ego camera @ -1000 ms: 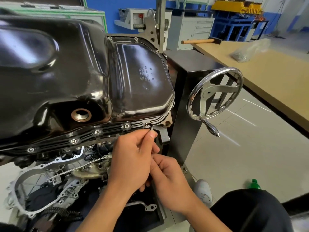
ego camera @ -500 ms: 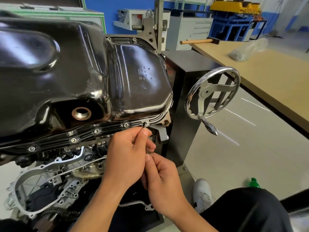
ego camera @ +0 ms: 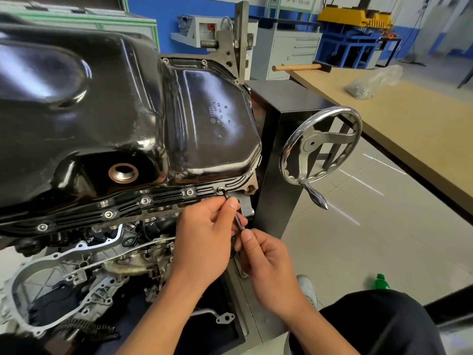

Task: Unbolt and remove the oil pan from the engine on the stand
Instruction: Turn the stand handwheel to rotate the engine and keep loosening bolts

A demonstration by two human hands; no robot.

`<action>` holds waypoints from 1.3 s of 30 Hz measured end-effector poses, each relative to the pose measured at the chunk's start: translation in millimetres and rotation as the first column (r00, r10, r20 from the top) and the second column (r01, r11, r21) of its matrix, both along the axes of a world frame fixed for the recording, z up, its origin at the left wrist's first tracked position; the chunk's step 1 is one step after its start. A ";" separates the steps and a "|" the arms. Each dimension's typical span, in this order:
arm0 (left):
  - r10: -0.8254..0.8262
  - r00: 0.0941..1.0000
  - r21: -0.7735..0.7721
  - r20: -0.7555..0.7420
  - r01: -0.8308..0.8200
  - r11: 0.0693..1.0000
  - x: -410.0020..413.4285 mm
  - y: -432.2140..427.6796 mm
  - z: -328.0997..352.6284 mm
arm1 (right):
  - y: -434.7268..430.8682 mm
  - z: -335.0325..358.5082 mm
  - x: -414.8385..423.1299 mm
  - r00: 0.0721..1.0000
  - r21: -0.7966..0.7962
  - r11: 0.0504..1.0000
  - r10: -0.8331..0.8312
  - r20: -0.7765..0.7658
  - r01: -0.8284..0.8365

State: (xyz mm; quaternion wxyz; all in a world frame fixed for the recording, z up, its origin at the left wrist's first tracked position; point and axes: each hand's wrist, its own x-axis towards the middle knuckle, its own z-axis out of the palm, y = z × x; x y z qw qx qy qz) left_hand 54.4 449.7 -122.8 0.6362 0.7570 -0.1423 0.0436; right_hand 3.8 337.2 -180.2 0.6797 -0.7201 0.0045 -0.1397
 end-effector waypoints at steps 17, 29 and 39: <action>-0.101 0.986 -0.162 -0.137 0.078 0.984 7.3 -8.8 0.2 | -64.6 32.8 27.4 0.978 -0.286 0.936 0.210 -0.021 -0.207; -0.258 0.826 -0.736 -0.501 -0.251 0.628 -3.2 -38.8 16.9 | -95.3 91.8 92.6 0.942 -0.273 0.961 0.137 0.306 -0.051; -0.095 0.935 -0.721 -0.342 -0.197 0.664 -23.5 -59.2 16.2 | -103.5 65.5 40.1 0.959 -0.031 0.991 0.130 0.253 -0.127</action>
